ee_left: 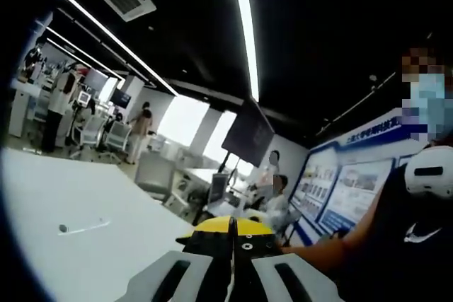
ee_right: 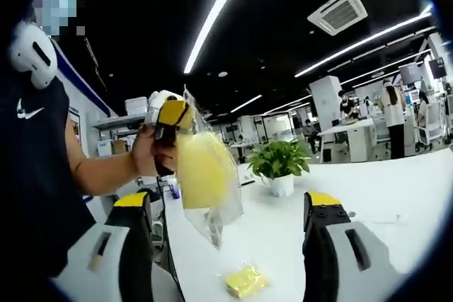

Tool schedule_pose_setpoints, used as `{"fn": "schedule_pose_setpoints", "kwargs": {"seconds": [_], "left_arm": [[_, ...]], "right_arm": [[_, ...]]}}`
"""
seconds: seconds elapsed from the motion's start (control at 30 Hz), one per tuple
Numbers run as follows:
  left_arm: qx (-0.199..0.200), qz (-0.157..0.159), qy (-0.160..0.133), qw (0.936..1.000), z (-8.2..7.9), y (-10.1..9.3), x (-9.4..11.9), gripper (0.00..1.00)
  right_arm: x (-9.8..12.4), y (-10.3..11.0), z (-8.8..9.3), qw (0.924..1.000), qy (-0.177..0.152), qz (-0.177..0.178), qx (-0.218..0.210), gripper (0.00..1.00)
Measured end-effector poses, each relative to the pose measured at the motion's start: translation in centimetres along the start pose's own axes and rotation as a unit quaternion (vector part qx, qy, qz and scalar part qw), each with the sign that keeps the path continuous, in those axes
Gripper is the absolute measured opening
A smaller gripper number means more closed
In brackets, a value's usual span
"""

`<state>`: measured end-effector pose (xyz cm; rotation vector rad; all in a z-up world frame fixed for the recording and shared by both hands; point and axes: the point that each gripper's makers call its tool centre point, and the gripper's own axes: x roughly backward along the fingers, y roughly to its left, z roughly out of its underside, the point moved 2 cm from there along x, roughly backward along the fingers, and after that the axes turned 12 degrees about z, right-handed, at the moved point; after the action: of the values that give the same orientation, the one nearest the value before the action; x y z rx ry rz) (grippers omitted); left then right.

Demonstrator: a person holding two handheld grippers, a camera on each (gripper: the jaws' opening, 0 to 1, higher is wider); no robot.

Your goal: Compare the silicone blocks by pressing each to a similar depth, holding the contact briefly, and releasing to observe deformation and rebound differences across the visible hardness samples.

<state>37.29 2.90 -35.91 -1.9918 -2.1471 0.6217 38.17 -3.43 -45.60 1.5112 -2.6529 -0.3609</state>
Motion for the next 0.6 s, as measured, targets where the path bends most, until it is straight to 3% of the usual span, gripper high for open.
{"fn": "schedule_pose_setpoints", "kwargs": {"seconds": [0.13,0.47,0.6], "left_arm": [[-0.001,0.004,0.0,1.0,0.0,-0.2,-0.3,0.0],[0.004,0.012,-0.002,0.9999,0.2,-0.6,-0.8,0.0],[0.009,0.01,-0.005,0.9999,0.3,-0.6,-0.7,0.0]], "right_arm": [[-0.1,1.5,-1.3,0.9988,-0.019,-0.046,0.0,0.63],[0.1,2.3,-2.1,0.9965,-0.023,-0.076,-0.026,0.38],[-0.2,2.5,-2.4,0.9958,-0.027,-0.083,-0.03,0.33]]}}
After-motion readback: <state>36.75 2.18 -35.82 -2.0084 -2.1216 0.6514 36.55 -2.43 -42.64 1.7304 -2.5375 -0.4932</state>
